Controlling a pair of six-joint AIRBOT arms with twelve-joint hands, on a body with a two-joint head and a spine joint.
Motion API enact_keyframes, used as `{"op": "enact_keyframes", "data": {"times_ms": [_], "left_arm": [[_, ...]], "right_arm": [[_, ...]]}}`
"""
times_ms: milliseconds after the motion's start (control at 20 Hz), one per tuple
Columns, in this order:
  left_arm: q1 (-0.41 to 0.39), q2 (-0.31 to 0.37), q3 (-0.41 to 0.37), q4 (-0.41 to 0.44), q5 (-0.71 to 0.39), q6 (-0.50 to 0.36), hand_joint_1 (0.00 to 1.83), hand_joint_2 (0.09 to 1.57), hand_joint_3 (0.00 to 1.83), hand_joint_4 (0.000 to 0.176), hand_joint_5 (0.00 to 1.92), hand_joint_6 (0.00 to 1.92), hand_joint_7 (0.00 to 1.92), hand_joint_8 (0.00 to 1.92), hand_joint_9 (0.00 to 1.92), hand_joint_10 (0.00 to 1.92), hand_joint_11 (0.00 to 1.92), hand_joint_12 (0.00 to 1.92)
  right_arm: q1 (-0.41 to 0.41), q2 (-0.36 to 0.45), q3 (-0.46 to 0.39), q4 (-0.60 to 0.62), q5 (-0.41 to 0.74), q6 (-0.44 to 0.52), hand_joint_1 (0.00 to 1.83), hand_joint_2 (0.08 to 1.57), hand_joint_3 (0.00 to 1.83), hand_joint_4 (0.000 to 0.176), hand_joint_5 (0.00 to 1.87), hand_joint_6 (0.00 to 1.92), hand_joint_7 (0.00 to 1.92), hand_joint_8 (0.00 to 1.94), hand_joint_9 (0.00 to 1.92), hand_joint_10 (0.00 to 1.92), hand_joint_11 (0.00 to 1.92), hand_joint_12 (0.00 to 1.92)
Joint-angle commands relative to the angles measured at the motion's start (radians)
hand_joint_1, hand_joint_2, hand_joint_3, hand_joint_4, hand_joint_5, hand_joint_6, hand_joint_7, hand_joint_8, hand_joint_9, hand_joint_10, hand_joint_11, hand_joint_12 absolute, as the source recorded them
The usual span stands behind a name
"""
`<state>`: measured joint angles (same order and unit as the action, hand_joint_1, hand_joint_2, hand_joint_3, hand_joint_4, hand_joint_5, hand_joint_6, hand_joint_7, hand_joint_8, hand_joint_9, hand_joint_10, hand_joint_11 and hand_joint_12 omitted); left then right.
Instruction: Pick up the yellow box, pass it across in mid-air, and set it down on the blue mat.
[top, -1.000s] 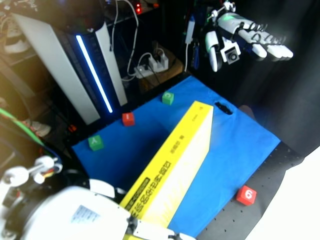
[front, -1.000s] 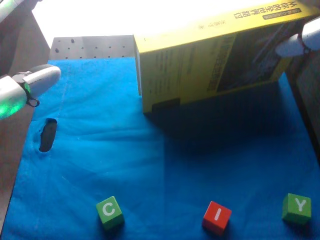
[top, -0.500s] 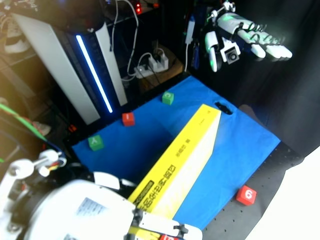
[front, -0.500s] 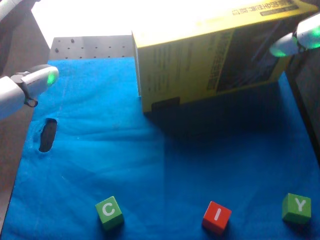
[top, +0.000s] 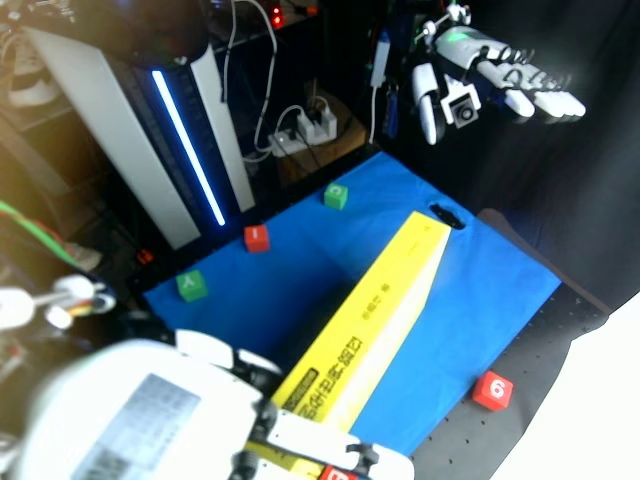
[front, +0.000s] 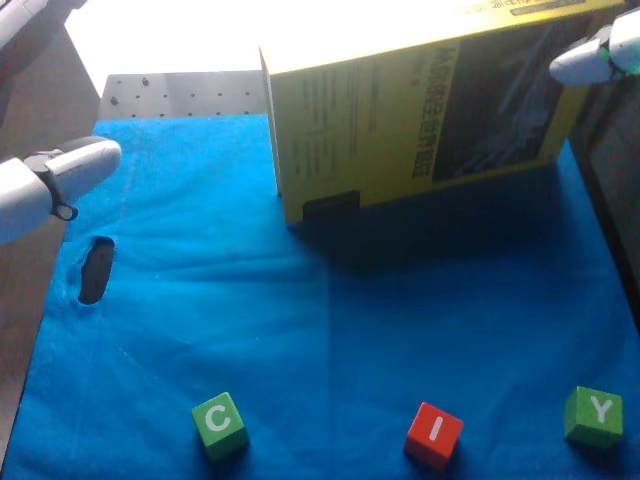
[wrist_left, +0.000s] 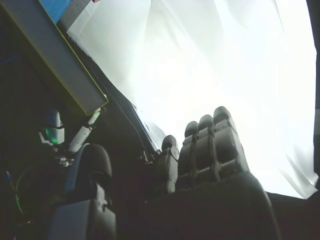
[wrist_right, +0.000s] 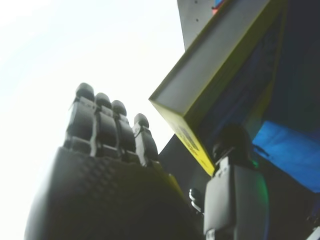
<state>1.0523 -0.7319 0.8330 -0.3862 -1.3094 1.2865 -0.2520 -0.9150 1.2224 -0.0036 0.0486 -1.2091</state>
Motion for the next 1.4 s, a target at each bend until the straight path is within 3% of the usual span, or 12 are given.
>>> {"op": "enact_keyframes", "data": {"times_ms": [0, 100, 350, 400, 550, 700, 850, 900, 1100, 1250, 1300, 1350], "left_arm": [[-0.007, -0.001, 0.000, 0.014, -0.131, -0.001, 0.45, 1.22, 0.00, 0.165, 0.00, 0.00, 0.00, 0.00, 0.00, 0.00, 0.00, 0.00], [-0.006, -0.001, -0.001, 0.013, -0.133, -0.001, 0.45, 1.22, 0.00, 0.161, 0.00, 0.00, 0.00, 0.00, 0.00, 0.00, 0.00, 0.00], [-0.002, 0.003, -0.004, 0.009, -0.144, -0.001, 0.49, 1.24, 0.01, 0.161, 0.00, 0.00, 0.00, 0.00, 0.00, 0.00, 0.00, 0.00], [-0.001, 0.004, -0.004, 0.008, -0.146, -0.001, 0.50, 1.24, 0.01, 0.166, 0.00, 0.00, 0.00, 0.00, 0.00, 0.00, 0.00, 0.00], [0.008, 0.007, -0.006, 0.002, -0.155, -0.001, 0.49, 1.24, 0.00, 0.163, 0.00, 0.00, 0.00, 0.00, 0.00, 0.00, 0.00, 0.00], [0.017, 0.015, -0.011, -0.002, -0.169, -0.001, 0.46, 1.24, 0.00, 0.145, 0.00, 0.00, 0.00, 0.00, 0.00, 0.00, 0.00, 0.00], [0.019, 0.019, -0.012, -0.002, -0.177, -0.001, 0.43, 1.23, 0.00, 0.168, 0.00, 0.00, 0.00, 0.00, 0.00, 0.00, 0.00, 0.00], [0.020, 0.021, -0.013, -0.002, -0.182, -0.001, 0.43, 1.23, 0.00, 0.169, 0.00, 0.00, 0.00, 0.00, 0.00, 0.00, 0.00, 0.00], [0.030, 0.043, -0.027, 0.000, -0.233, -0.001, 0.42, 1.20, 0.00, 0.176, 0.00, 0.00, 0.00, 0.00, 0.00, 0.00, 0.00, 0.00], [0.038, 0.070, -0.039, 0.020, -0.290, 0.000, 0.48, 1.24, 0.00, 0.160, 0.00, 0.00, 0.00, 0.00, 0.00, 0.00, 0.00, 0.00], [0.038, 0.077, -0.041, 0.025, -0.305, 0.000, 0.47, 1.25, 0.01, 0.173, 0.00, 0.00, 0.00, 0.00, 0.00, 0.00, 0.00, 0.00], [0.038, 0.085, -0.047, 0.031, -0.327, 0.006, 0.38, 1.26, 0.01, 0.176, 0.00, 0.00, 0.00, 0.00, 0.00, 0.00, 0.00, 0.00]], "right_arm": [[0.018, 0.012, -0.011, -0.005, 0.137, -0.003, 0.55, 1.07, 0.00, 0.120, 0.00, 0.00, 0.00, 0.00, 0.00, 0.00, 0.00, 0.00], [0.018, 0.055, -0.059, -0.025, 0.170, -0.003, 0.54, 1.07, 0.00, 0.170, 0.00, 0.00, 0.00, 0.00, 0.00, 0.00, 0.00, 0.00], [0.018, 0.150, -0.185, -0.104, 0.233, -0.003, 0.61, 1.07, 0.00, 0.176, 0.00, 0.00, 0.00, 0.00, 0.00, 0.00, 0.00, 0.00], [0.018, 0.156, -0.199, -0.104, 0.240, -0.003, 0.58, 1.09, 0.01, 0.138, 0.00, 0.00, 0.00, 0.00, 0.00, 0.00, 0.00, 0.00], [0.018, 0.195, -0.242, -0.114, 0.281, -0.003, 0.61, 1.08, 0.00, 0.155, 0.00, 0.00, 0.00, 0.00, 0.00, 0.00, 0.00, 0.00], [0.018, 0.232, -0.274, -0.126, 0.327, -0.003, 0.62, 1.13, 0.02, 0.119, 0.00, 0.00, 0.00, 0.00, 0.00, 0.00, 0.04, 0.02], [0.018, 0.283, -0.315, -0.133, 0.388, -0.003, 0.58, 1.18, 0.00, 0.089, 0.00, 0.00, 0.00, 0.00, 0.00, 0.00, 0.00, 0.67], [0.018, 0.305, -0.332, -0.136, 0.413, -0.003, 0.60, 1.16, 0.00, 0.060, 0.00, 0.00, 0.00, 0.00, 0.00, 0.00, 0.00, 0.63], [0.018, 0.377, -0.388, -0.154, 0.498, -0.003, 0.63, 1.15, 0.00, 0.062, 0.00, 0.00, 0.00, 0.00, 0.00, 0.00, 0.00, 0.11], [0.018, 0.401, -0.413, -0.178, 0.531, -0.003, 0.51, 1.10, 0.00, 0.077, 0.00, 0.00, 0.00, 0.00, 0.06, 0.02, 0.00, 0.91], [0.018, 0.405, -0.416, -0.179, 0.541, -0.003, 0.54, 1.10, 0.00, 0.071, 0.00, 0.00, 0.00, 0.00, 0.01, 0.00, 0.00, 0.79], [0.018, 0.410, -0.420, -0.179, 0.552, -0.003, 0.57, 1.10, 0.00, 0.120, 0.00, 0.00, 0.00, 0.00, 0.00, 0.00, 0.00, 0.11]]}}
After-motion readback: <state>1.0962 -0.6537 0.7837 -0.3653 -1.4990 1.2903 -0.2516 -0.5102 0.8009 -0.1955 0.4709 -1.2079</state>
